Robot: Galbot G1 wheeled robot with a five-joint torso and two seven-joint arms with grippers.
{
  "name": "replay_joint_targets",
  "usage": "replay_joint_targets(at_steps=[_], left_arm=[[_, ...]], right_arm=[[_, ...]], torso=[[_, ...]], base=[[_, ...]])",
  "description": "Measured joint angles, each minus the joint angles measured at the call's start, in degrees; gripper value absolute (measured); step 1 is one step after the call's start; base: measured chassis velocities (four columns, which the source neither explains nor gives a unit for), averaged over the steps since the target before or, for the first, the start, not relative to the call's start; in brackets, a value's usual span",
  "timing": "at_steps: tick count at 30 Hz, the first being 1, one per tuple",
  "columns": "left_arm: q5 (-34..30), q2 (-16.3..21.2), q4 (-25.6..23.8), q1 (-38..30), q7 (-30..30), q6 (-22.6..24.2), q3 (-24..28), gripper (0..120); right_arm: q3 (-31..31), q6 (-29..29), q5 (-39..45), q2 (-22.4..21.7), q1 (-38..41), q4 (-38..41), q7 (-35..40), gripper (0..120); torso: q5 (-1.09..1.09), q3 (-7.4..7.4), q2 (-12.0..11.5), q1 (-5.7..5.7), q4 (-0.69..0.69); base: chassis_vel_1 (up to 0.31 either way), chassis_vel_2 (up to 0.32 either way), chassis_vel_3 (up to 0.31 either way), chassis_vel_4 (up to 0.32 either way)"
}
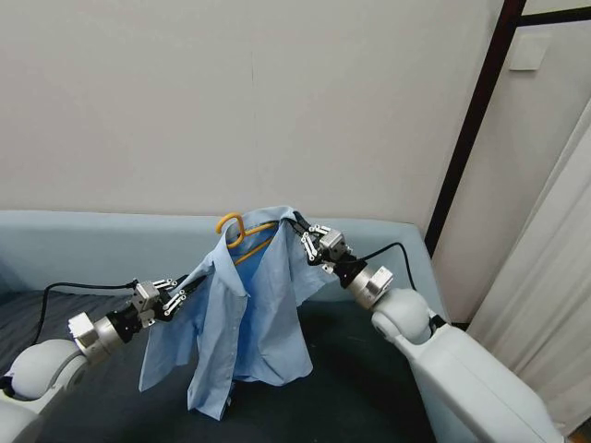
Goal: Pick up the clothes from the sofa and hang them on the clothes hanger.
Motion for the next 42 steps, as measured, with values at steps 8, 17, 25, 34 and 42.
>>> replay_joint_targets(at_steps=[8, 17, 25, 34, 42], left_arm=[[-5.16, -1.28, -0.12, -0.89, -0.19, -1.71, 0.80, 7], [-7.97, -1.46, -0.58, -2.38, -1.38, -1.81, 2.05, 7], [-8.41, -1.43, -0.90, -1.83, -0.40, -1.85, 1.77, 7], [-9.39, -0.73, 0.27, -2.20, 1.53, -1.17, 1.15, 7], [-11.39, -0.06, -0.12, -1.39, 7.92, -0.30, 0.42, 7]], right_arm=[[6.35, 1.55, -17.03, -3.25, -3.04, 0.53, -12.27, 0], [5.07, 6.46, -24.85, -3.82, -7.91, 1.90, -13.46, 0], [-6.80, 8.18, 0.01, -5.78, -9.53, 6.88, -2.69, 25], [-5.83, 3.59, 27.17, -9.01, -10.43, 16.26, -15.94, 57], [-1.69, -4.05, 15.87, -10.27, -13.42, 14.96, -6.58, 86]], torso=[[0.02, 0.00, 0.00, 0.00, -0.02], [0.00, 0.00, 0.01, 0.00, -0.01], [0.00, 0.00, 0.01, 0.00, 0.01], [-0.01, -0.01, 0.01, -0.01, -0.02], [0.01, 0.00, 0.01, 0.00, -0.01]], base=[[0.000, 0.000, 0.000, 0.000], [0.000, 0.000, 0.000, 0.000], [0.000, 0.000, 0.000, 0.000], [0.000, 0.000, 0.000, 0.000], [0.000, 0.000, 0.000, 0.000]])
